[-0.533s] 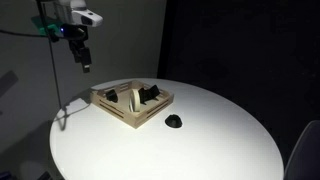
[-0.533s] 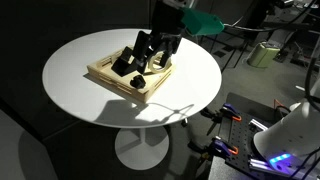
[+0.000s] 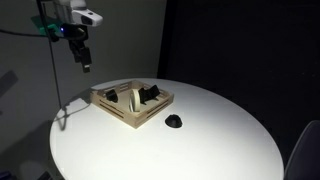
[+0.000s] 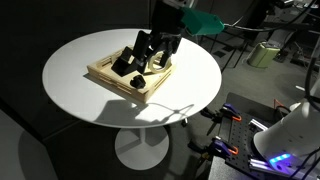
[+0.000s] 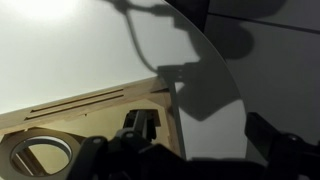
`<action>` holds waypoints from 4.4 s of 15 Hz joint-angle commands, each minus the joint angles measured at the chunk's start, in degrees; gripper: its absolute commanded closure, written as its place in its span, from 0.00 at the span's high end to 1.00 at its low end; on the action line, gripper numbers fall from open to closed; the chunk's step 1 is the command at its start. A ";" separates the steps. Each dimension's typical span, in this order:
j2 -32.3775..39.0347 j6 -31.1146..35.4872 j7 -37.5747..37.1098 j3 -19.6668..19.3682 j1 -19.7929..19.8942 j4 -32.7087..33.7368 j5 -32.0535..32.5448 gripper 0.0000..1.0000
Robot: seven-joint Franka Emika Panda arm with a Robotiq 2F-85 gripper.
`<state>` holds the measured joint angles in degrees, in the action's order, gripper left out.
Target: Remove the cream white masking tape from the wooden tray and put it on the table in a vertical position
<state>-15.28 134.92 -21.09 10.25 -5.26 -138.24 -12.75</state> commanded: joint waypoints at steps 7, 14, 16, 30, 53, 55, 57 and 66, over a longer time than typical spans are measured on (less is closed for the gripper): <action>0.01 -0.11 -0.10 -0.38 -0.37 0.07 0.16 1.00; 1.73 0.51 -0.17 -0.29 -0.17 1.79 0.65 1.00; 2.34 0.91 -0.89 -0.15 0.02 3.04 1.20 1.00; -7.04 2.94 -4.20 -3.92 7.14 2.27 7.12 1.00; -7.59 12.02 -16.21 -7.42 17.17 -2.53 6.60 1.00; -7.69 12.27 -16.99 -7.00 17.10 -2.88 6.64 1.00; -7.77 12.28 -17.22 -6.82 17.08 -2.92 6.66 1.00; -5.28 10.67 -17.00 -5.90 16.40 -0.72 8.56 1.00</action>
<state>-22.19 147.21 -38.11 4.53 11.48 -141.12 -5.57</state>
